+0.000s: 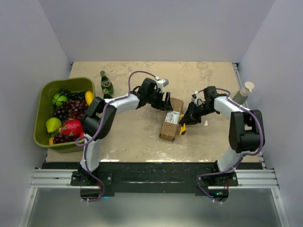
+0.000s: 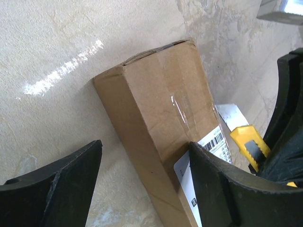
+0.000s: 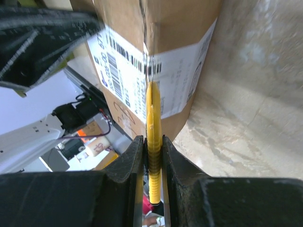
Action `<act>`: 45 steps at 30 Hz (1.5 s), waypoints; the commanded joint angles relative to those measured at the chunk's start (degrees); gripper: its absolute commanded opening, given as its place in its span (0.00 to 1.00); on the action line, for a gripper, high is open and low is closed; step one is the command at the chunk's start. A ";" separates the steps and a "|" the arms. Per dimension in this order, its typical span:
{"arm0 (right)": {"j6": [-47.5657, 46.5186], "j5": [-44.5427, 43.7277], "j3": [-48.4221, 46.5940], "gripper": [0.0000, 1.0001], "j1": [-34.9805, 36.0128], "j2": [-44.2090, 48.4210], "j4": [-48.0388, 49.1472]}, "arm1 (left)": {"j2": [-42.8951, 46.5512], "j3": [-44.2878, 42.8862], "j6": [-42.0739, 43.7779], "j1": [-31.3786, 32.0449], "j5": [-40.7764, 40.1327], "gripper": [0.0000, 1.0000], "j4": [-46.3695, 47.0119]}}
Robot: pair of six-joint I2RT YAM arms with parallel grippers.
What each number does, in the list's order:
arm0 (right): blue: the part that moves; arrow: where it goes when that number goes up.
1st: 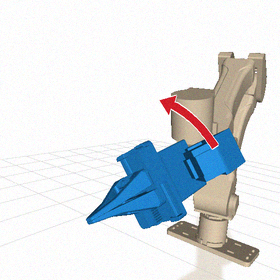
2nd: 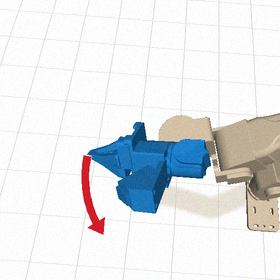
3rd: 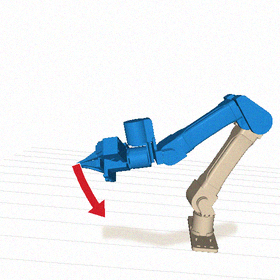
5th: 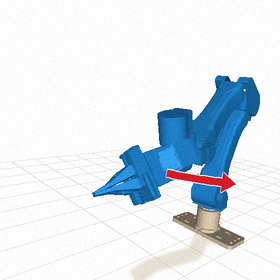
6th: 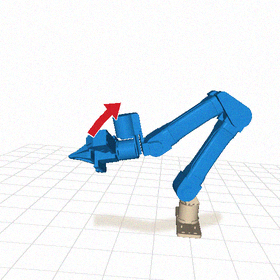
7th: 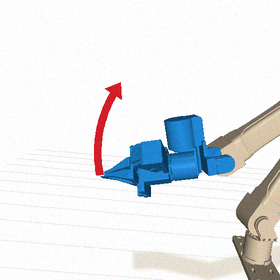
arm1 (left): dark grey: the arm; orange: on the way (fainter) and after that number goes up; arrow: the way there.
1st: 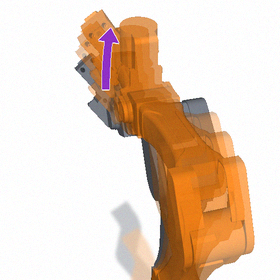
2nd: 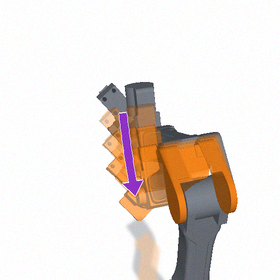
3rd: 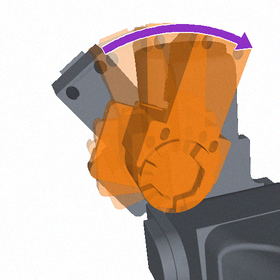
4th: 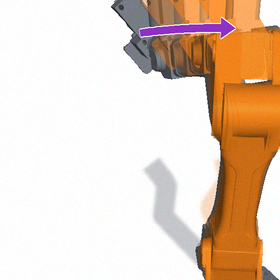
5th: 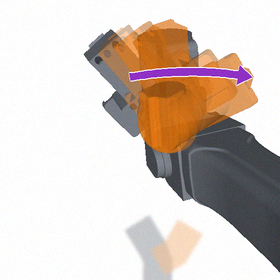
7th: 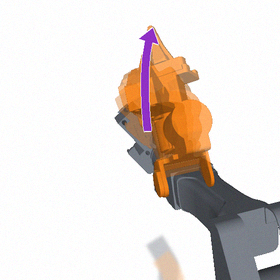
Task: Unpack the express box
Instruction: Cut the express box at the center of the board.
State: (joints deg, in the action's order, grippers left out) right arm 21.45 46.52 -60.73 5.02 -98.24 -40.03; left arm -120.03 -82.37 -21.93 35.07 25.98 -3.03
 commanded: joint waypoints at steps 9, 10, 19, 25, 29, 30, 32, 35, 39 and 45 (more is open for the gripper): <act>0.78 5.07 5.35 0.00 3.77 5.77 -2.33 | -6.09 -0.86 4.09 -0.09 -6.11 0.78 -7.34; 0.87 5.24 6.40 0.00 4.03 6.21 -2.42 | -6.18 -0.95 4.00 -0.18 -6.11 0.78 -7.26; 0.52 5.59 13.17 0.00 6.23 12.62 -3.47 | -8.03 -2.88 4.71 -0.44 -6.38 0.78 -6.91; 1.66 8.05 16.16 0.00 10.10 15.35 -2.33 | -9.17 -3.94 5.41 -0.44 -6.90 0.78 -6.82; 2.72 9.20 17.75 0.00 12.29 16.06 -1.19 | -9.70 -4.64 6.11 -0.35 -7.34 0.78 -6.73; 3.07 9.37 18.10 0.00 12.65 16.23 -1.10 | -9.79 -4.64 6.20 -0.35 -7.52 0.78 -6.82; 3.33 9.73 19.07 0.00 13.52 17.02 -0.93 | -10.14 -4.99 6.55 -0.35 -7.69 0.78 -6.90; 3.60 9.99 20.56 0.00 14.23 18.25 -0.84 | -10.40 -4.91 6.64 -0.44 -7.78 0.78 -6.91; 4.21 10.52 22.23 0.00 15.63 19.40 -0.49 | -10.67 -5.08 6.64 -0.53 -7.78 0.78 -7.08; 4.74 11.66 23.73 0.00 20.91 22.82 -0.22 | -11.72 -5.35 6.73 -1.14 -7.61 0.78 -6.90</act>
State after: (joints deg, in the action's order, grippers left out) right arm 24.75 54.08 -37.87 22.39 -78.46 -39.62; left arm -125.16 -89.08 -20.69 34.50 30.13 -5.17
